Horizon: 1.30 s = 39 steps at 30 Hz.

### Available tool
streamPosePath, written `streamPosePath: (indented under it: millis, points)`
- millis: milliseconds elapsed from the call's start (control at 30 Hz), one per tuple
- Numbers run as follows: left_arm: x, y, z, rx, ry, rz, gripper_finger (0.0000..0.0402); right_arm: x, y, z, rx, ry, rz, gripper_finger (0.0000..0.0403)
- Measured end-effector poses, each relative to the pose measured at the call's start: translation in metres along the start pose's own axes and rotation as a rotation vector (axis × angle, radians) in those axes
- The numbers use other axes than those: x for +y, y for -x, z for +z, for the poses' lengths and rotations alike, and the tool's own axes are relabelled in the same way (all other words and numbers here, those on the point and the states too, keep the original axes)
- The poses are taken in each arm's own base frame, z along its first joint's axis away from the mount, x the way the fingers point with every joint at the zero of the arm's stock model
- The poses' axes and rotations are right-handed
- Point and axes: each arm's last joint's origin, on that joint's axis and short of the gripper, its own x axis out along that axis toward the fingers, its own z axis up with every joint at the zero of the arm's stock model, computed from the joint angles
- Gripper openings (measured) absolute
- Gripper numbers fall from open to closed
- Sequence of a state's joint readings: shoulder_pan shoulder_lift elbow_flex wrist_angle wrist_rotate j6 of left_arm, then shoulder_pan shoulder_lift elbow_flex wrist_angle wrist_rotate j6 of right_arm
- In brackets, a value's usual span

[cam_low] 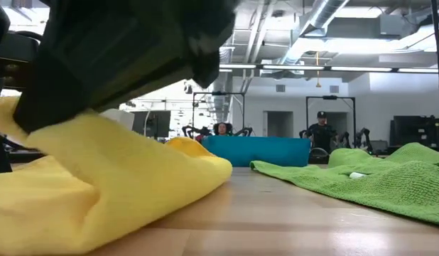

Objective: Fold microfiber towels
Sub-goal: Fold the yellow microfiber cloth

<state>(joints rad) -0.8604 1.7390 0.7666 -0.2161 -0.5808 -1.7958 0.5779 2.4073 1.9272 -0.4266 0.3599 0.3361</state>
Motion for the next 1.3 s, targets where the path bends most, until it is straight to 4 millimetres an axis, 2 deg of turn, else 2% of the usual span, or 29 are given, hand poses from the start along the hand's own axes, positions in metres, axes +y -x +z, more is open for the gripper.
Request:
streamPosePath:
  millis: [300,700,833,1000,1133,1300]
  points:
    - [0.000,0.000,0.001,-0.010,0.000,0.000,0.0000,0.006,0.001,0.003,-0.023,0.040,0.106,0.0023]
    - [0.000,-0.002,0.003,-0.025,0.012,0.004,0.0000,0.010,-0.007,-0.006,-0.045,0.053,0.164,0.0039]
    - [0.000,-0.002,0.004,-0.026,0.015,0.005,0.0000,0.012,-0.007,-0.005,-0.055,0.101,0.200,0.0057]
    - [0.000,-0.003,0.005,-0.029,0.021,0.007,0.0000,0.006,-0.008,-0.002,-0.068,0.135,0.201,0.0100]
    - [0.000,-0.003,0.005,-0.028,0.034,0.007,0.0000,-0.004,-0.002,0.019,-0.107,0.115,0.216,0.0133]
    - [-0.001,0.001,0.007,-0.005,0.037,0.006,0.0000,-0.015,0.030,0.055,-0.129,0.139,0.198,0.0154]
